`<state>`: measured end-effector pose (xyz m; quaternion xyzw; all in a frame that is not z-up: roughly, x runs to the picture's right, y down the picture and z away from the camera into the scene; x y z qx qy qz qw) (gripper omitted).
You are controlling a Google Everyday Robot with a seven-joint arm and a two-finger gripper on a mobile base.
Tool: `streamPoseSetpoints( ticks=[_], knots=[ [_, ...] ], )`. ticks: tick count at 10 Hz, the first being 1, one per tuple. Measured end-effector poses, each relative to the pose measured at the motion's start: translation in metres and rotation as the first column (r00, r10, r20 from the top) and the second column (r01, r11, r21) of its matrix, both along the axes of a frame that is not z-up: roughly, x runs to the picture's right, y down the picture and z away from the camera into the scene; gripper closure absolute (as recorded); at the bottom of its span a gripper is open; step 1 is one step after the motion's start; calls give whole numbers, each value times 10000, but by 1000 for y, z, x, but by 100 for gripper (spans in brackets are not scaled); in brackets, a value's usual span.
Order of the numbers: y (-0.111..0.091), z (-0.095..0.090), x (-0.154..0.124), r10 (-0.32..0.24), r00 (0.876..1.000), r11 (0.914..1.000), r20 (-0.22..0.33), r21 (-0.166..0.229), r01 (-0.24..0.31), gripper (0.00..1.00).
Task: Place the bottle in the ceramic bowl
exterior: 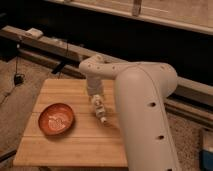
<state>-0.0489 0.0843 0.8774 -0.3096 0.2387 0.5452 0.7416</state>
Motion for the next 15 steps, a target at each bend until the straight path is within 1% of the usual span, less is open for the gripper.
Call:
streamPoseSetpoints(
  ticks=[2, 8, 9, 11, 12, 13, 15],
  knots=[
    [7, 9, 0, -37, 10000, 9999, -26, -165, 36, 35],
    [25, 25, 3, -74, 9998, 9981, -177, -612, 63, 35],
    [27, 27, 3, -67, 9997, 9977, -253, -669, 50, 38],
    [32, 28, 2, -74, 9994, 9973, -330, -737, 50, 55],
    [30, 26, -1, -60, 9997, 9975, -256, -705, 42, 65],
    [27, 21, -4, -28, 9998, 9978, -175, -656, 17, 72],
    [11, -1, -13, -9, 9999, 9991, 169, -428, 16, 96]
  ],
)
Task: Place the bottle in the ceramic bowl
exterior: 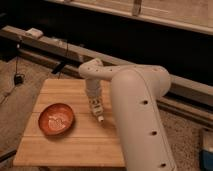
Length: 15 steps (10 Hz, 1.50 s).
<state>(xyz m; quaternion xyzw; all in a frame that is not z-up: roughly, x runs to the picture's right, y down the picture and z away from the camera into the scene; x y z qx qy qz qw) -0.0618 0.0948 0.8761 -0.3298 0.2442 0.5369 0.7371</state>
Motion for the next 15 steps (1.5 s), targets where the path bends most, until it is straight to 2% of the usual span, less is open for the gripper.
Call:
streamPoseSetpoints(
  ticks=[2, 5, 9, 13, 14, 15],
  knots=[
    [-11, -22, -14, -313, 9985, 9994, 449, 148, 306, 100],
    [-4, -49, -51, -1051, 9848, 9945, 1381, 153, 1040, 100],
    [20, -80, -105, -2093, 9455, 9768, 2495, 83, 2140, 100],
    [26, -83, -144, -2927, 9013, 9521, 3192, 105, 3055, 100],
    [26, -79, -151, -3105, 8927, 9455, 3266, 98, 3253, 98],
    [25, -74, -159, -3257, 8835, 9391, 3366, 74, 3434, 90]
  ],
)
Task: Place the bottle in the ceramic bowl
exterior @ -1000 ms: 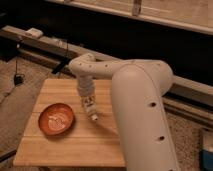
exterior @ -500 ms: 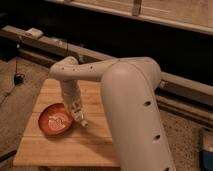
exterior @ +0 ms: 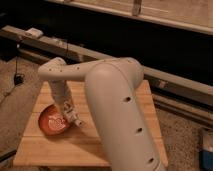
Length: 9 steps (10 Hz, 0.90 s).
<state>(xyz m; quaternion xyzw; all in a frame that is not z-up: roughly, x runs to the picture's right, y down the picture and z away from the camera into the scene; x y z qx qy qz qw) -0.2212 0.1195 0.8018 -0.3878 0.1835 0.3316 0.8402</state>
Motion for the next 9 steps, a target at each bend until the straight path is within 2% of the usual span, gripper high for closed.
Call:
streamPoseSetpoints(
  ticks=[2, 6, 7, 9],
  knots=[
    [3, 4, -14, -356, 9990, 9992, 252, -161, 360, 72],
    [7, 7, -22, -749, 9958, 9963, 523, -388, 770, 30],
    [8, 7, -23, -803, 9951, 9955, 583, -452, 830, 23],
    [9, 7, -21, -796, 9948, 9948, 633, -583, 833, 20]
  ],
)
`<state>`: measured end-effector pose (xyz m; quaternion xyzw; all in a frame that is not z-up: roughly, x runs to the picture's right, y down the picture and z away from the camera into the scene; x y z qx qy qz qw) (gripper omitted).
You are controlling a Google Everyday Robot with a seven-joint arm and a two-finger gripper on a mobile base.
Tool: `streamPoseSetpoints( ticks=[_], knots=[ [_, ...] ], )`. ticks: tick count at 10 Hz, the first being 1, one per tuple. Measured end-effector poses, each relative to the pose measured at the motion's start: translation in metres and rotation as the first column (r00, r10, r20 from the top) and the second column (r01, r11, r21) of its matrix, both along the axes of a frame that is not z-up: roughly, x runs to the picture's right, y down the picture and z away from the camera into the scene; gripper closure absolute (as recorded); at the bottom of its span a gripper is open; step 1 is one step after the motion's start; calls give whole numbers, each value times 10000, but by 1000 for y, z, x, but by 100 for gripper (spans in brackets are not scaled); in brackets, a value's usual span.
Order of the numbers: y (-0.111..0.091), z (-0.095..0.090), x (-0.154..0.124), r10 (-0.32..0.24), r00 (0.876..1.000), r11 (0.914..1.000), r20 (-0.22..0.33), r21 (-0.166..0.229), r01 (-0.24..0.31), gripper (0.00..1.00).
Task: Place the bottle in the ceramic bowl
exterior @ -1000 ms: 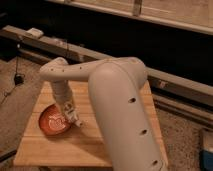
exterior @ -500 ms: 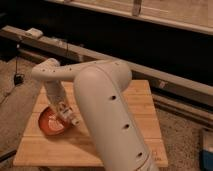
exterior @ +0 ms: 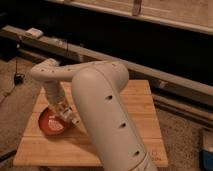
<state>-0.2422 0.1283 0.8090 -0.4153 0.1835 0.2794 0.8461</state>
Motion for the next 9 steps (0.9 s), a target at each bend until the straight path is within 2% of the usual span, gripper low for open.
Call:
streamPoseSetpoints(
  ticks=[2, 9],
  knots=[
    [-4, 0, 6, 263, 9996, 9997, -30, -26, -263, 20],
    [-3, 0, 5, 250, 9997, 9997, -18, -35, -250, 20]
  ],
)
